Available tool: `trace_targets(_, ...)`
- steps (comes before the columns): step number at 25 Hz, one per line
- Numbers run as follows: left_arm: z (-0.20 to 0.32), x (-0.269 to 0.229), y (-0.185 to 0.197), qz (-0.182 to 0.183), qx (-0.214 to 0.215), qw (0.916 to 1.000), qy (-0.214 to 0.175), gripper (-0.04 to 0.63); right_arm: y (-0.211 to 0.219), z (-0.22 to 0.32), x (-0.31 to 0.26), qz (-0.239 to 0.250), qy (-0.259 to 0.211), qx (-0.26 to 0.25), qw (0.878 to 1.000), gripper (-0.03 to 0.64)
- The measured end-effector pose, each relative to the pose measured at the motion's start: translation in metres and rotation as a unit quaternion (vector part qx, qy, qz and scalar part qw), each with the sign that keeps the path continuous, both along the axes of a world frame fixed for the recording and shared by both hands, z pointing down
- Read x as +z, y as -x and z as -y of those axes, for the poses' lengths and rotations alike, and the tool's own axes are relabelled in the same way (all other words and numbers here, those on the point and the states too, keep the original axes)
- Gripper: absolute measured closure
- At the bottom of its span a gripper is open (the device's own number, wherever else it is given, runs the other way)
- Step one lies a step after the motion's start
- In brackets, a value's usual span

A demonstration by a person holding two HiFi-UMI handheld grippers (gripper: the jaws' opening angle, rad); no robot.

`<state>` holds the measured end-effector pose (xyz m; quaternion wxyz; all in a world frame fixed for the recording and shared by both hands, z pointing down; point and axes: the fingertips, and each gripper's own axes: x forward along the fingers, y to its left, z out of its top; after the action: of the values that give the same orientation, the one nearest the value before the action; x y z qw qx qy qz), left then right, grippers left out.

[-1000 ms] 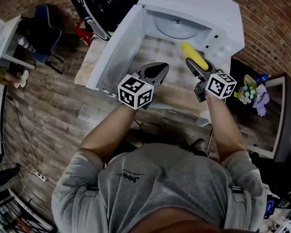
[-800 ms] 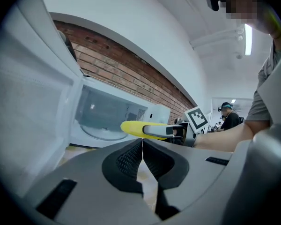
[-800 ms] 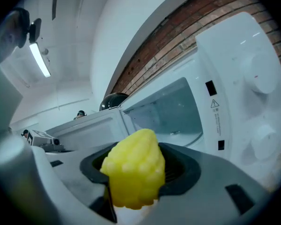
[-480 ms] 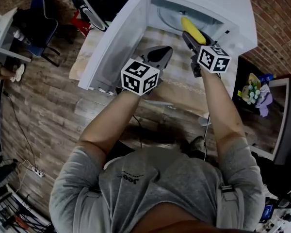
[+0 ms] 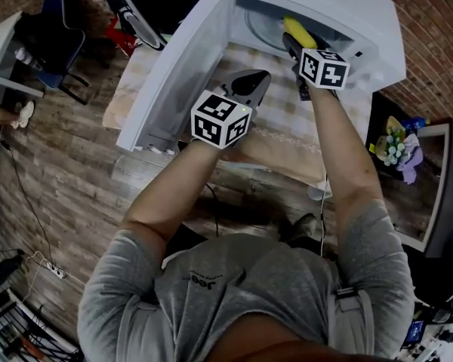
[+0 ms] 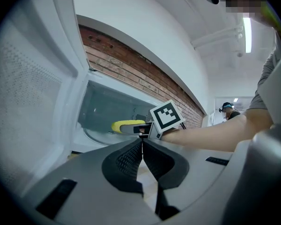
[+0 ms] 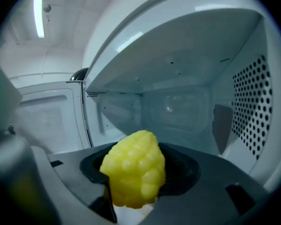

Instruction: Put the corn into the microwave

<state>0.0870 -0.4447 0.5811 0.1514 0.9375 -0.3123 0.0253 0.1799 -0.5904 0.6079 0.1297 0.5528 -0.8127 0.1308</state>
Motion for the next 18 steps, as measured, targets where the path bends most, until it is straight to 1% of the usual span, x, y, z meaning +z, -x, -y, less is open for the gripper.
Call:
trace_targets(9, 0.009, 0.005, 0.009, 0.004, -0.008, 1.0, 0.001, 0.572, -0.008, 0.039, 0.011, -0.047, 0.015, 0.023, 0.999, 0.356)
trace_targets(14, 0.01, 0.008, 0.011, 0.012, -0.004, 0.9999, 0.0, 0.572, -0.009, 0.048, 0.022, -0.056, 0.027, 0.019, 0.998, 0.356)
trace_targets(18, 0.013, 0.008, 0.012, 0.01, -0.006, 0.9999, 0.001, 0.572, -0.017, 0.052, 0.026, -0.073, 0.031, 0.03, 0.996, 0.356)
